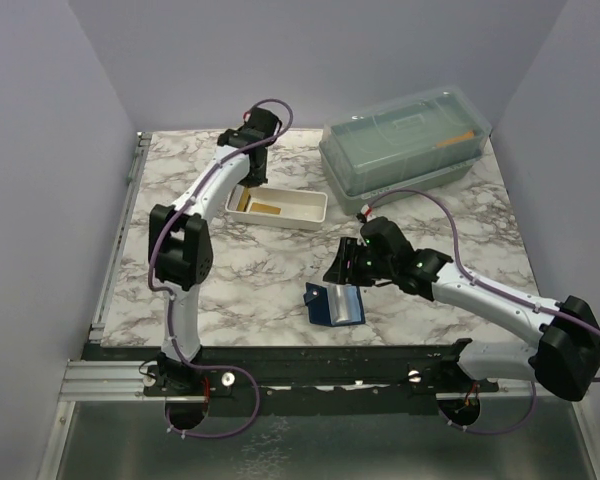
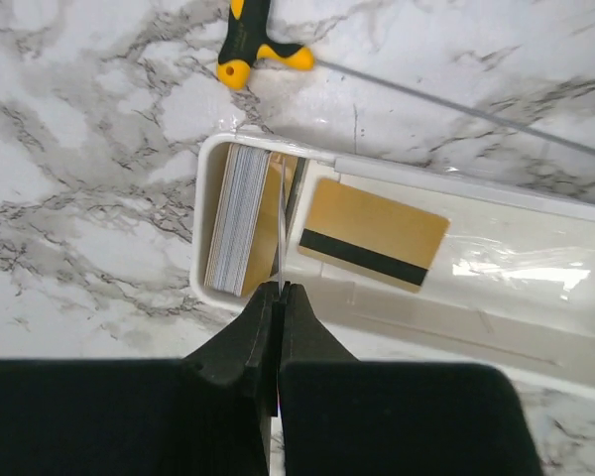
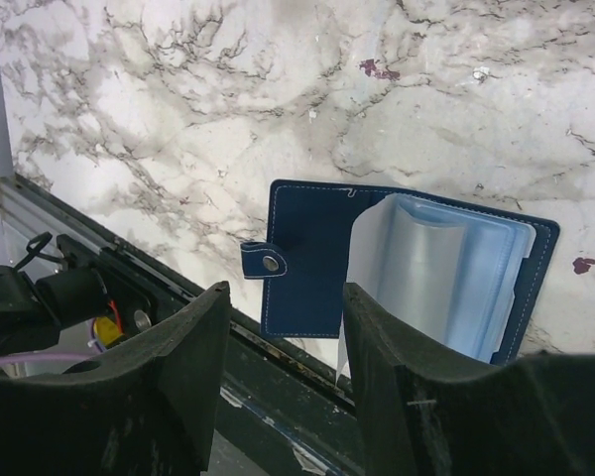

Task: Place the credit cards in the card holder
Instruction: Pick up the credit card from the storage box, then insert the credit card into the card holder.

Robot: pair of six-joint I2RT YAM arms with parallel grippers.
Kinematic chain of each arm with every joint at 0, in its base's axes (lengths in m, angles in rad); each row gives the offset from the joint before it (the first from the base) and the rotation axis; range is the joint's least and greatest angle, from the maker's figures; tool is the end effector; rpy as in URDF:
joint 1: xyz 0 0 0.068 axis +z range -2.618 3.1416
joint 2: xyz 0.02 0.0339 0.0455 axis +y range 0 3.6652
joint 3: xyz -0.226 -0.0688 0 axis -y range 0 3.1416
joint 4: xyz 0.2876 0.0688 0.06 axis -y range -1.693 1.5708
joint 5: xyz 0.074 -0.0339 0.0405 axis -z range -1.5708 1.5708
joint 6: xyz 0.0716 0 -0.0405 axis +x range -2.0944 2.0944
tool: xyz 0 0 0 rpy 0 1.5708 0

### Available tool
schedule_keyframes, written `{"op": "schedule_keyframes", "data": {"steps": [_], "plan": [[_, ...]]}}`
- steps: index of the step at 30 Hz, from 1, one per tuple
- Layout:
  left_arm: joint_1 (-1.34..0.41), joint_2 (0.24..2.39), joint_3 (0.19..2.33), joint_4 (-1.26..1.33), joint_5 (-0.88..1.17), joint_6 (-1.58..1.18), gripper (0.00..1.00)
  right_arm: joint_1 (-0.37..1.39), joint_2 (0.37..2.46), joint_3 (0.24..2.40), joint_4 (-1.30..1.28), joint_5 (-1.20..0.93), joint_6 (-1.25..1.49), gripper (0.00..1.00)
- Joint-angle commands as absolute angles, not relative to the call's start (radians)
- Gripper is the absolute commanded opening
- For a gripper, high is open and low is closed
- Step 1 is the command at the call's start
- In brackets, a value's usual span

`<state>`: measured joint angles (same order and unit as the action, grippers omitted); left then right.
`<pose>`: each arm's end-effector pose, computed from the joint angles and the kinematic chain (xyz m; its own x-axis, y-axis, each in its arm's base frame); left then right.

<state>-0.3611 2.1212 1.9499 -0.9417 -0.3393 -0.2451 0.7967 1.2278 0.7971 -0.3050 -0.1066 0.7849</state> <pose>0.4709 -0.1524 0.1893 -0.8615 0.0808 -0.5012 -0.0139 0.9831 0.1824 0.2309 0.2470 0.1633 -0.8734 0.1119 -0.4740 -0.2104 0.7910 0.5745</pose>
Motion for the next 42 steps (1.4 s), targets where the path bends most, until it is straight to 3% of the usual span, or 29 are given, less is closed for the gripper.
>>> {"op": "schedule_keyframes", "data": {"steps": [1,6,11,20,22,26,35,38,42], "plan": [[-0.354,1.914,1.934,-0.932,-0.231,-0.296,0.00,0.794,1.237,0.847,-0.360,-0.086,0.773,0.53],[-0.354,1.731,1.791,-0.845,0.126,-0.362,0.00,0.793,1.215,0.860,-0.254,-0.193,0.773,0.55],[-0.357,1.523,1.516,-0.547,0.555,-0.522,0.00,0.791,1.182,0.845,-0.085,-0.330,0.801,0.56],[-0.402,1.279,1.000,0.106,0.809,-0.957,0.00,0.707,0.979,0.722,-0.010,-0.273,0.851,0.63],[-0.431,1.271,0.940,0.141,0.789,-0.990,0.00,0.662,0.924,0.674,-0.039,-0.244,0.858,0.64],[-0.547,1.279,0.919,0.040,0.620,-0.987,0.00,0.641,0.941,0.674,-0.360,-0.019,0.832,0.62],[-0.854,1.434,0.985,-0.185,0.225,-1.022,0.00,0.639,0.945,0.529,-0.421,-0.061,0.879,0.43],[-0.867,1.444,0.993,-0.180,0.241,-1.007,0.00,0.640,0.961,0.526,-0.394,-0.137,0.846,0.45],[-0.858,1.392,1.005,-0.150,0.279,-0.923,0.00,0.639,0.846,0.498,-0.320,-0.202,0.859,0.57]]}}
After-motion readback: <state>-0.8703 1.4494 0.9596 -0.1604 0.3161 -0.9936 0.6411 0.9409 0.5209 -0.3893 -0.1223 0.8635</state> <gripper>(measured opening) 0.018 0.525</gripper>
